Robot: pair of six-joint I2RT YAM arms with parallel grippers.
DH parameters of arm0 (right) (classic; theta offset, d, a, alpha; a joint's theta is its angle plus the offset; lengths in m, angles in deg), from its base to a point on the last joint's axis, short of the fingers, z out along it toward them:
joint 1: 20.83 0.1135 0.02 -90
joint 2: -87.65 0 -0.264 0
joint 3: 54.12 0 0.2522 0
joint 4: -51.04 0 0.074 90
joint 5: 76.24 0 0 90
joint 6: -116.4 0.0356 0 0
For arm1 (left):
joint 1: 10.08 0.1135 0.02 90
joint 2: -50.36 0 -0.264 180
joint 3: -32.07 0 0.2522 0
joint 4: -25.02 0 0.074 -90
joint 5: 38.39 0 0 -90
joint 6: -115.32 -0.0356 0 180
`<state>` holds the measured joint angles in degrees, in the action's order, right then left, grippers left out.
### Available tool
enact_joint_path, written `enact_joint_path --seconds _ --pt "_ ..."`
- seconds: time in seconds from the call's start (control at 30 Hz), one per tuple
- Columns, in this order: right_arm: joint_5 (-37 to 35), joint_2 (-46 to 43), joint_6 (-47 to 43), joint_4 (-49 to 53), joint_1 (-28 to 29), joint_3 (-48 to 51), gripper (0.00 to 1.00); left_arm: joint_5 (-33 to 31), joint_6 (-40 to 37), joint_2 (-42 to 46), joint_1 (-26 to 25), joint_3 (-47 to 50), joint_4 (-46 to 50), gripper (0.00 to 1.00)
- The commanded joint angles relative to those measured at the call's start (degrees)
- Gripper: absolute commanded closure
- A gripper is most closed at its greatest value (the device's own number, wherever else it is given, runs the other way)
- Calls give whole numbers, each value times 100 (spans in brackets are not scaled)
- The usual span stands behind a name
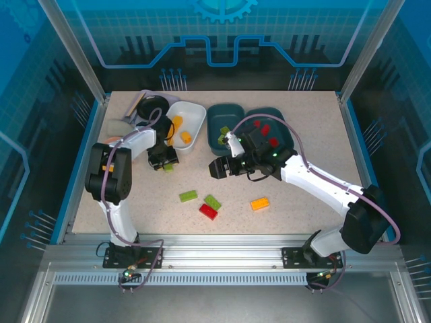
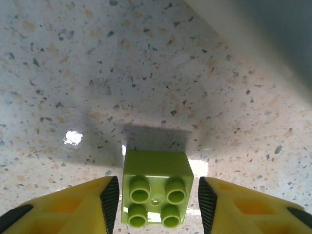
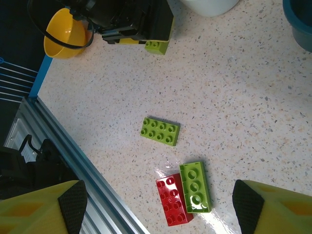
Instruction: Sort the legos into containers by color
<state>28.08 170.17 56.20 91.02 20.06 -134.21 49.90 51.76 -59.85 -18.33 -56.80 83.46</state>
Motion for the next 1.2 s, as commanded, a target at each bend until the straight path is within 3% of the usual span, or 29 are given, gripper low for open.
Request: enact_joint_path --seconds 0.0,0.2,0.4,0.67,0.87,1.17 --pt "-70 10 36 160 47 -136 19 -51 -112 -147 -8 59 -48 50" --pt "-131 -34 63 207 45 -113 20 -161 -45 -90 -101 118 -57 60" --pt "-340 -310 62 360 -234 -141 22 -454 21 341 -421 116 171 62" --pt "-538 -1091 432 482 -1748 -32 23 -396 842 1162 -1481 -693 738 63" --pt "-243 -1136 880 99 -2371 54 23 -176 1052 80 -1994 -2514 849 62" --pt "-66 -1239 1488 -319 -2606 224 23 155 1125 -2303 -2075 -5557 933 61"
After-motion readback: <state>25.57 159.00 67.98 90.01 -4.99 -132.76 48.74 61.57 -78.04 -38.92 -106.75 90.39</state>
